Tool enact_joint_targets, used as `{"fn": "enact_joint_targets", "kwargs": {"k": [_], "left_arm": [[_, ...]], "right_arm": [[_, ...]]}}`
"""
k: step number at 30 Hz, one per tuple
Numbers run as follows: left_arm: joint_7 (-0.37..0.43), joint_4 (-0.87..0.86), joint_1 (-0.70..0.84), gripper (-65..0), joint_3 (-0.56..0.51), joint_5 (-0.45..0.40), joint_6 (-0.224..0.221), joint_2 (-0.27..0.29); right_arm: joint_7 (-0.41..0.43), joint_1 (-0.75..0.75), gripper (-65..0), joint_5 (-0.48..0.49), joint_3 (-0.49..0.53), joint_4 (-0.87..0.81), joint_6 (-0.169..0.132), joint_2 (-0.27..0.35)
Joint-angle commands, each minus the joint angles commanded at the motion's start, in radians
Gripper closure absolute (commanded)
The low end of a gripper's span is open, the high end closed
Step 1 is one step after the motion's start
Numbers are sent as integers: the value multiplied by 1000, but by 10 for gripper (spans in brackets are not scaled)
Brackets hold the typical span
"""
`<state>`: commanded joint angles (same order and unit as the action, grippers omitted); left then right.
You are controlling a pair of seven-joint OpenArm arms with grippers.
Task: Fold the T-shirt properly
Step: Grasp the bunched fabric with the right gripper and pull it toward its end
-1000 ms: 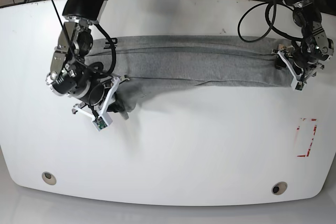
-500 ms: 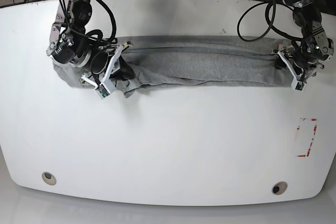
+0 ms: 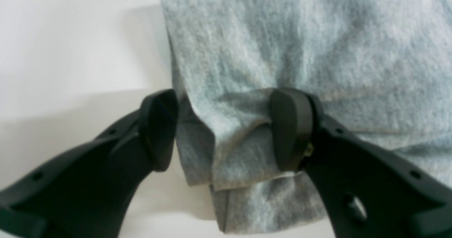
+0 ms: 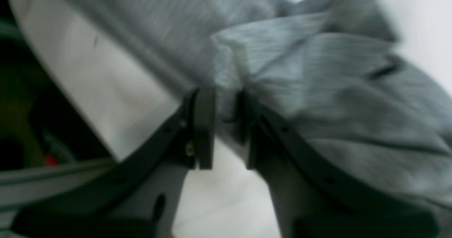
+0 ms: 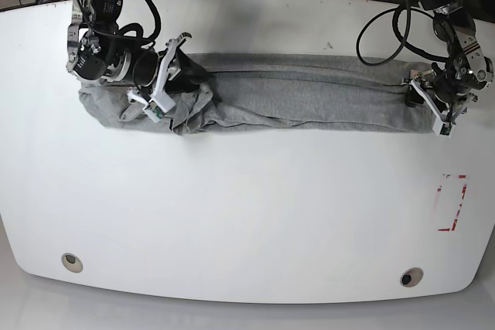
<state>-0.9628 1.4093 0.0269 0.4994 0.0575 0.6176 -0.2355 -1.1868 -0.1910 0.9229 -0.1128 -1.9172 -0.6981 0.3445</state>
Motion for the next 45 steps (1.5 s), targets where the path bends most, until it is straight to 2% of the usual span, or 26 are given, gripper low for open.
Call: {"fn": "enact_joint_targets", "kwargs": {"k": [6,9,11,14,17,22,30,32,38,40,45], "left_arm": [[0,2,0,-390,0,0,0,0],[0,2,-2,-390,0,0,0,0],[0,5,-3,-390,0,0,0,0],[0,2,-5,-390,0,0,0,0],[0,2,-5,-390,-2,0,0,0],[0,2,-5,-390,-2,0,0,0],[0,0,-5,-390,-2,0,0,0],[0,0,-5,-390,-2,0,0,2],[0,0,-5,-390,-2,2,0,2],[0,0,-5,-390,-2,2,0,2],[0,0,-5,-390,-2,2,0,2]], "right_arm": [[0,5,-346,170,-21,-5,0,58],[0,14,-374,247,-98,-5,0,68],[0,29,-369,262,-155,3,0,64],[0,68,-354,226,-213,52,0,54],[0,117,-338,155,-221,107,0,51],[0,157,-339,86,-215,184,0,40],[0,207,-342,-5,-152,253,0,-14],[0,209,-365,-9,-143,253,0,-44],[0,209,-530,-29,-138,252,0,-83],[5,207,-555,-48,-138,252,0,-91],[8,207,-552,-127,-138,252,0,-112]]}}
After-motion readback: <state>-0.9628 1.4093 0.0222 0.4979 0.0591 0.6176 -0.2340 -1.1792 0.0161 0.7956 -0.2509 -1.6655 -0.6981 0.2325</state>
